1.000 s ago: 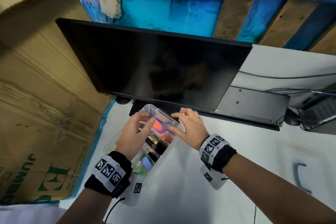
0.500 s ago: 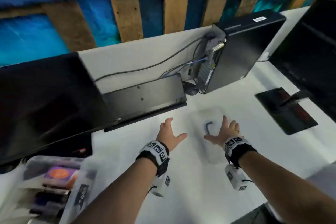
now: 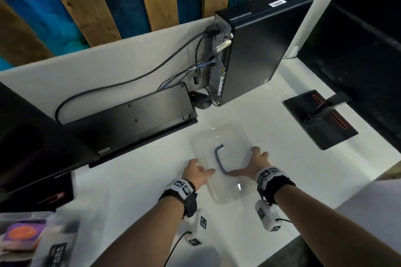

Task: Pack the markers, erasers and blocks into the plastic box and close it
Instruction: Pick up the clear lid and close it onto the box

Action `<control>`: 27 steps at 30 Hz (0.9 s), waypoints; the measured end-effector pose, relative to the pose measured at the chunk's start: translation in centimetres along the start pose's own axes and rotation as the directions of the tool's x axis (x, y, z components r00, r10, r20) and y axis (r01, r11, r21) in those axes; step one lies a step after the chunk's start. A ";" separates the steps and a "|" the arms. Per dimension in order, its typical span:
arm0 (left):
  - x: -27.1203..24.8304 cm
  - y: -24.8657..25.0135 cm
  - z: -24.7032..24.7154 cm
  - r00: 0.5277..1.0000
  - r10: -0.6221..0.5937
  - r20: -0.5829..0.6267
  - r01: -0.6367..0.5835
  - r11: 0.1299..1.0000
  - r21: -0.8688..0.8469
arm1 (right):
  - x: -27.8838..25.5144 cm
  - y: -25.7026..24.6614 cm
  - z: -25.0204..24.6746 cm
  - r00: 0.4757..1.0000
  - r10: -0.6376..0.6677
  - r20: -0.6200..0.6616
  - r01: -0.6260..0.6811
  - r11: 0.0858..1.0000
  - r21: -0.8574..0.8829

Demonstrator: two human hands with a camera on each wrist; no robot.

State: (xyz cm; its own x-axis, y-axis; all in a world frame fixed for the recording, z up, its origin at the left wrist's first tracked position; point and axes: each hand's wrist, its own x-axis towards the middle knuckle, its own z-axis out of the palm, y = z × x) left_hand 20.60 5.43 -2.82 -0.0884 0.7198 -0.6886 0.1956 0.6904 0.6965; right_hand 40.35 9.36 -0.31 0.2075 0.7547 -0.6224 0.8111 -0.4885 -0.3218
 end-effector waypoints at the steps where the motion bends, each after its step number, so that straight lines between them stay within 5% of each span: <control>1: -0.1 -0.3 -0.6 1.000 0.019 -0.010 -0.018 0.998 0.064 | -0.3 -0.3 0.0 0.999 -0.045 0.022 0.044 0.998 0.037; 5: -2.5 -0.4 -3.5 0.994 0.108 -0.032 -0.100 0.978 0.184 | -1.9 -2.5 0.1 0.978 -0.204 0.043 0.203 0.979 0.028; 10: -8.7 1.3 -7.6 0.980 0.200 -0.020 -0.200 0.979 -0.032 | -5.2 -6.8 0.7 0.924 -0.367 0.112 0.372 0.928 -0.033; 15: -16.7 0.9 -13.6 0.895 0.409 -0.176 -0.401 0.913 0.080 | -9.7 -13.3 0.7 0.772 -0.579 0.264 0.620 0.776 -0.112; 19: -23.9 -0.7 -18.4 0.767 0.517 -0.379 -0.459 0.856 0.238 | -14.7 -19.6 1.2 0.572 -0.735 0.364 0.789 0.614 -0.003; 27: -36.3 -5.7 -25.5 0.375 0.592 -0.714 -0.300 0.806 0.510 | -27.4 -32.8 6.5 0.350 -0.834 0.426 0.798 0.503 0.330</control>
State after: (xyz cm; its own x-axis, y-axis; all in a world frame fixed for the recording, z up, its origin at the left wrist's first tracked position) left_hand -2.24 -22.77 23.31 -0.6144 0.7308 0.2975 0.6825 0.3029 0.6652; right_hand 4.52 1.86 22.60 -0.8372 0.4846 -0.2534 0.3934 0.2119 -0.8946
